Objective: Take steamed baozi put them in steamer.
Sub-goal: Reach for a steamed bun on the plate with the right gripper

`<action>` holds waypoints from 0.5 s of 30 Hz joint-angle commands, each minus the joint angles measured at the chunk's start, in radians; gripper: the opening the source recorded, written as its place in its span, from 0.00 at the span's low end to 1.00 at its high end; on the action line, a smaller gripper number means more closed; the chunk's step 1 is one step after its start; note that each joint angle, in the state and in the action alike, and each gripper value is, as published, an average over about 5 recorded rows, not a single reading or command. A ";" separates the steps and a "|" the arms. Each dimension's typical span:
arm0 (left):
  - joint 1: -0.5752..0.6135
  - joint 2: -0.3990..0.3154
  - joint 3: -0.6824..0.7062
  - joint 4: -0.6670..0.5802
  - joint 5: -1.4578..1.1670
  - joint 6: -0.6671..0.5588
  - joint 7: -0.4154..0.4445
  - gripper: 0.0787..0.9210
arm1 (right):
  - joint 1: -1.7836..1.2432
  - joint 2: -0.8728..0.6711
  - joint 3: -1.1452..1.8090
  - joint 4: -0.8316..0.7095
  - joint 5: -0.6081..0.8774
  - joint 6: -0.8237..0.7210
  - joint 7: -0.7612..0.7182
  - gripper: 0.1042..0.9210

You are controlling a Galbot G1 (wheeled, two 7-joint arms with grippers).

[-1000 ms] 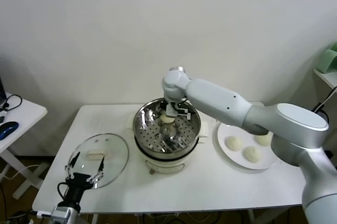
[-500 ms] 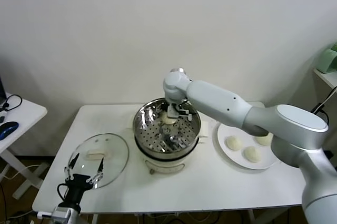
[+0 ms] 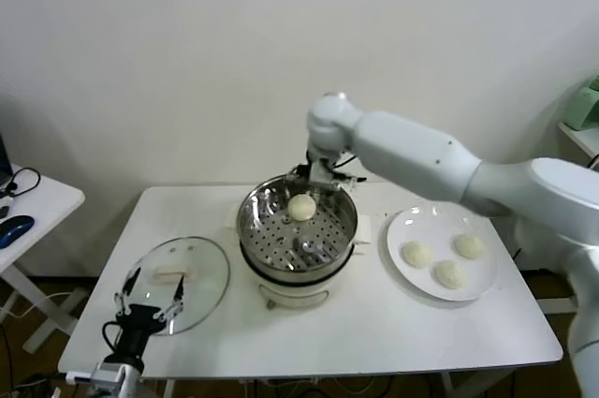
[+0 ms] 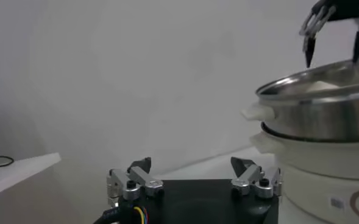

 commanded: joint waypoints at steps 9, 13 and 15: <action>-0.041 -0.022 0.010 -0.040 -0.127 -0.008 -0.052 0.88 | 0.269 -0.429 -0.260 -0.041 0.814 -0.465 -0.086 0.88; -0.036 -0.026 0.009 -0.045 -0.123 -0.008 -0.051 0.88 | 0.137 -0.531 -0.169 -0.045 0.751 -0.504 -0.078 0.88; -0.031 -0.027 0.006 -0.050 -0.123 -0.008 -0.051 0.88 | 0.053 -0.561 -0.097 -0.047 0.702 -0.511 -0.077 0.88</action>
